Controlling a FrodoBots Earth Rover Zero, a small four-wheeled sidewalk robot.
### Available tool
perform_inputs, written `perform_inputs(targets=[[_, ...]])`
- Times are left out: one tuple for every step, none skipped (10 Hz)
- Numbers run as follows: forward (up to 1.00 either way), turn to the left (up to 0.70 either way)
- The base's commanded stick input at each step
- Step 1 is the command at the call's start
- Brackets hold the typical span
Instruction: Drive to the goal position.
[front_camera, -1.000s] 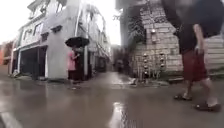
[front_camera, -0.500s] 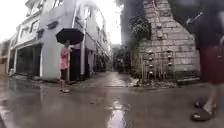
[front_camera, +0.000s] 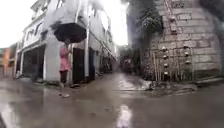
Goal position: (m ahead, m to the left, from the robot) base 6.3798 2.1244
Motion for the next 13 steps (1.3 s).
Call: perform_inputs(targets=[[0.99, 0.0], [0.99, 0.0], [0.99, 0.0], [0.99, 0.0], [0.99, 0.0], [0.99, -0.29], [0.99, -0.25], [0.99, 0.0], [0.99, 0.0], [0.99, 0.0], [0.99, 0.0], [0.99, 0.0], [0.99, 0.0]])
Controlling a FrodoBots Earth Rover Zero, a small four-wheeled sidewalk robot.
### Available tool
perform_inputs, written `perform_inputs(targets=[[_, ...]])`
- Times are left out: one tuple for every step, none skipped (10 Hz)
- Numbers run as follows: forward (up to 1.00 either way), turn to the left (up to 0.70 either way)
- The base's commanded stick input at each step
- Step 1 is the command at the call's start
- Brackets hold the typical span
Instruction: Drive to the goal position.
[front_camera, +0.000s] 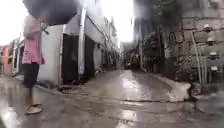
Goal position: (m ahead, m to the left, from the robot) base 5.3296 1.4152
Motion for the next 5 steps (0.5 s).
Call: perform_inputs(targets=[[0.99, 0.0], [0.99, -0.17], [0.99, 0.0], [0.99, 0.0], [0.99, 0.0]])
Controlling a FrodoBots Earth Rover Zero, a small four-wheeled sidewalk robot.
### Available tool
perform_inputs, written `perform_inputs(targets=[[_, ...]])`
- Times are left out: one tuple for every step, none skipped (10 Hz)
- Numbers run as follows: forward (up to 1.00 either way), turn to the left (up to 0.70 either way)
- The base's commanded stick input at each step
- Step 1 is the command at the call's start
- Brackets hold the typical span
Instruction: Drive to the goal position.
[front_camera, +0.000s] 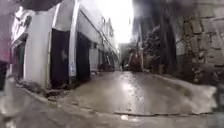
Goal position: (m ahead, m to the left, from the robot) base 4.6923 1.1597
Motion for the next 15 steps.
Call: perform_inputs(targets=[[0.99, 0.0], [0.99, 0.0], [0.99, 0.0], [0.99, 0.0], [0.99, 0.0], [0.99, 0.0], [0.99, 0.0], [0.99, 0.0], [0.99, 0.0], [0.99, 0.0], [0.99, 0.0], [0.99, 0.0], [0.99, 0.0], [0.99, 0.0], [0.99, 0.0]])
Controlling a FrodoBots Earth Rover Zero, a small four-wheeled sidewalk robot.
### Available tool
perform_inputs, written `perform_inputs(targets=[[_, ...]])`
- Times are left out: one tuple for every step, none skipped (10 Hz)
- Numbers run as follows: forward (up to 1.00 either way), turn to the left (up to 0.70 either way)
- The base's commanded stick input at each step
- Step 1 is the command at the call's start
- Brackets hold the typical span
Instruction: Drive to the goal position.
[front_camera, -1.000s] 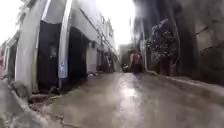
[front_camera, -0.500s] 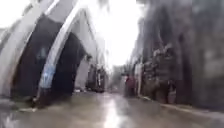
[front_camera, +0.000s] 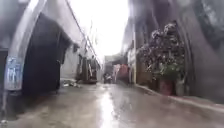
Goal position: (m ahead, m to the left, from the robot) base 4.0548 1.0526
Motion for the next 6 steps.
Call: perform_inputs(targets=[[0.99, 0.0], [0.99, 0.0], [0.99, 0.0], [0.99, 0.0], [0.99, 0.0], [0.99, 0.0]])
